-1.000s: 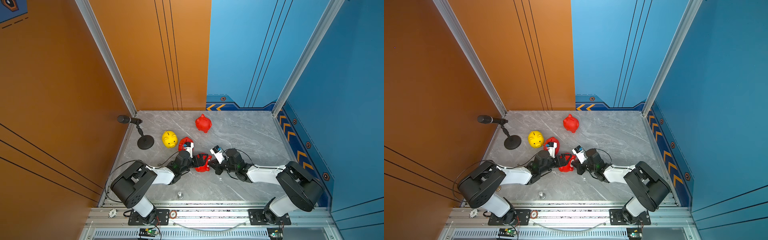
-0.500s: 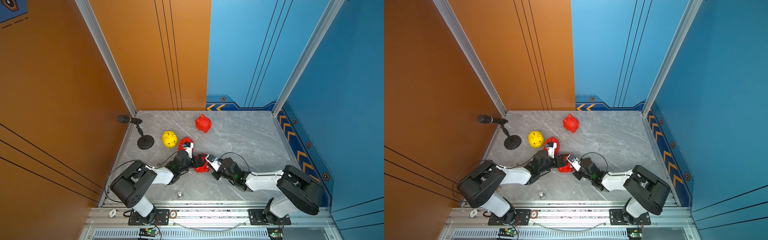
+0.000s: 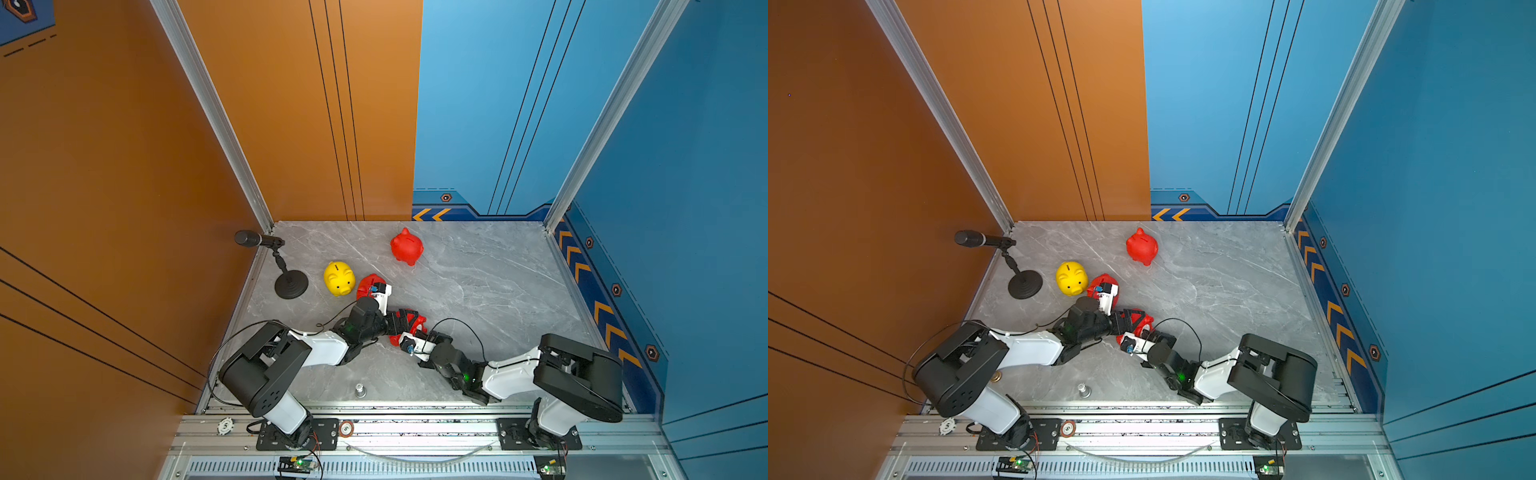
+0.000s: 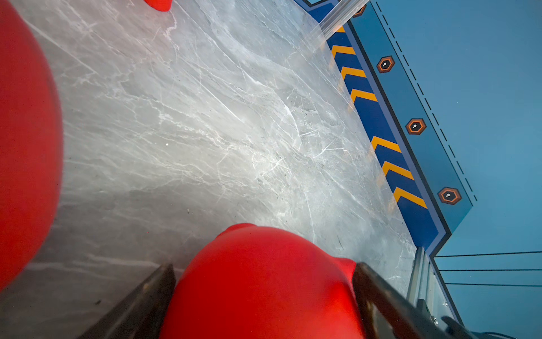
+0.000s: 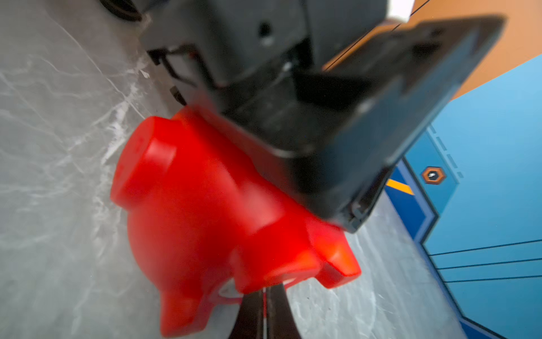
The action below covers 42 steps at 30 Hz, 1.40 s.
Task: Open piggy banks
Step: Open the lid on the piggy bank.
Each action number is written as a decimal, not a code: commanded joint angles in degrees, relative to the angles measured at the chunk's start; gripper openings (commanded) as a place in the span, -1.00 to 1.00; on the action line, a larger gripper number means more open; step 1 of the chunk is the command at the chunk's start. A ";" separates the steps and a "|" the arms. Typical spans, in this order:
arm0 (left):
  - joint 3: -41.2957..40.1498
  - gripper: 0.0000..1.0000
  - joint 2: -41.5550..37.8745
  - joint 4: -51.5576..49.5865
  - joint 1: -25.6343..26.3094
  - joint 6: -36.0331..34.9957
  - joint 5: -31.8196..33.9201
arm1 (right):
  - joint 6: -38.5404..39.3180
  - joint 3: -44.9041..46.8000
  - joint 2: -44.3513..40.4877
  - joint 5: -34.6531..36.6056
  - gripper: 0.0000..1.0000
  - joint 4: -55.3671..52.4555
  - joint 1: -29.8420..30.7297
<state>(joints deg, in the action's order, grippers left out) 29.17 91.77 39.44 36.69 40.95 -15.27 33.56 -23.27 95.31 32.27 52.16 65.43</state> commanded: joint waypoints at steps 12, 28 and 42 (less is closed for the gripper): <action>-1.98 0.87 5.90 -21.97 2.07 2.27 -5.03 | 15.22 1.26 8.59 5.63 -1.00 16.75 7.01; -0.51 0.86 6.32 -25.52 1.31 1.41 -3.45 | 13.78 5.58 5.02 8.17 -1.00 20.21 6.82; -0.04 0.86 7.32 -24.96 1.28 1.59 -3.46 | 3.46 9.31 -2.59 10.32 -1.00 17.36 5.16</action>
<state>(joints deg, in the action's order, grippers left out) 33.08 93.23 33.39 36.75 43.44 -19.53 43.18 -15.27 95.42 43.29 69.49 71.42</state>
